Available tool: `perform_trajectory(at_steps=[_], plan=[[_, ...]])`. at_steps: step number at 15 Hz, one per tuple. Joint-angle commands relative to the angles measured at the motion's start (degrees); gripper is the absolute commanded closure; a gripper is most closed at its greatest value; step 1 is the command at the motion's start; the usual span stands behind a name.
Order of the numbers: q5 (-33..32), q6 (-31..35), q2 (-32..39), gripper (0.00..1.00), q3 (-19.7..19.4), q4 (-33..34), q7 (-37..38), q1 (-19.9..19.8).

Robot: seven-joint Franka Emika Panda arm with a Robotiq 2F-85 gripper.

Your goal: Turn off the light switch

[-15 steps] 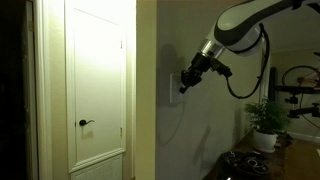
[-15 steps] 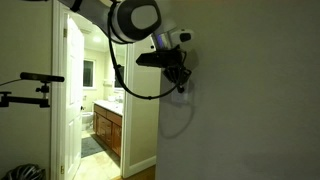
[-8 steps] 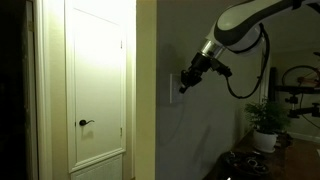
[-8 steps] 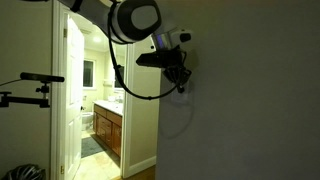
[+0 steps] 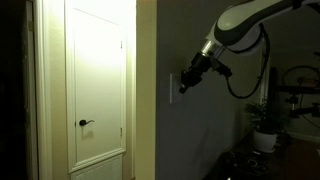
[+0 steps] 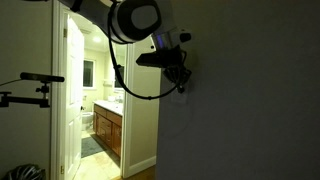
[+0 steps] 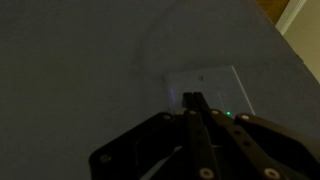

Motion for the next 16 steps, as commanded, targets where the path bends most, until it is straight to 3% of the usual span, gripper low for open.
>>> perform_trajectory(at_steps=[1,2,3,9,15,16], plan=[[1.53,-3.08,-1.65,0.96,0.64,-0.63,-0.81,-0.51],[2.62,-5.37,-2.64,0.96,0.66,-1.37,-1.94,-0.43],[3.14,-8.37,-3.54,0.76,0.61,-1.97,-2.46,-0.41],[1.23,-20.45,-8.66,0.38,0.30,-6.02,-0.96,-0.64],[-1.84,-23.19,-15.09,0.00,0.48,-15.96,2.77,-1.49],[-1.81,-22.26,-16.11,0.00,0.45,-18.23,3.45,-1.66]])
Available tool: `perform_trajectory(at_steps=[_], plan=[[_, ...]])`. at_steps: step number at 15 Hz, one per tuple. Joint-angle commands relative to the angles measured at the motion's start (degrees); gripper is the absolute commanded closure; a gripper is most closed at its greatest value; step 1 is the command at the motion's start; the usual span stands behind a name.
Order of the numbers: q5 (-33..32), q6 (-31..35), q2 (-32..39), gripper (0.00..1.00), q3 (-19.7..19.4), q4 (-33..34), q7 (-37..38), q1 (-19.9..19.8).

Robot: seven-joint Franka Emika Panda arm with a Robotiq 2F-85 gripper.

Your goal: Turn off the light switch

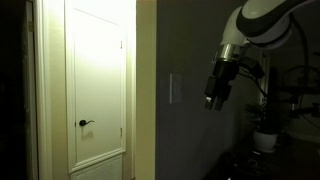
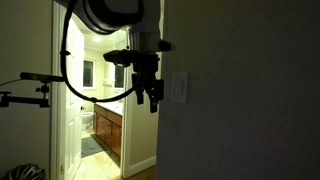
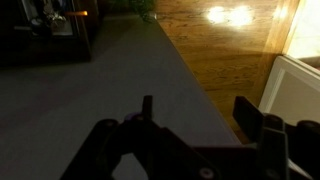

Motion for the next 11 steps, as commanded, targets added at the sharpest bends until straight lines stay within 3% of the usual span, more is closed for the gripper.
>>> perform_trajectory(at_steps=[1,7,8,9,11], plan=[[-1.31,1.71,-6.47,0.00,0.35,-10.13,3.85,-1.05],[-1.40,2.86,-11.94,0.00,0.50,-19.62,7.38,-2.40],[-1.35,2.50,-12.60,0.00,0.50,-20.37,7.80,-2.52],[-0.37,0.76,-8.59,0.00,-0.09,-16.13,5.34,-1.78],[-0.38,0.77,-9.95,0.00,-0.10,-17.71,5.83,-1.94]])
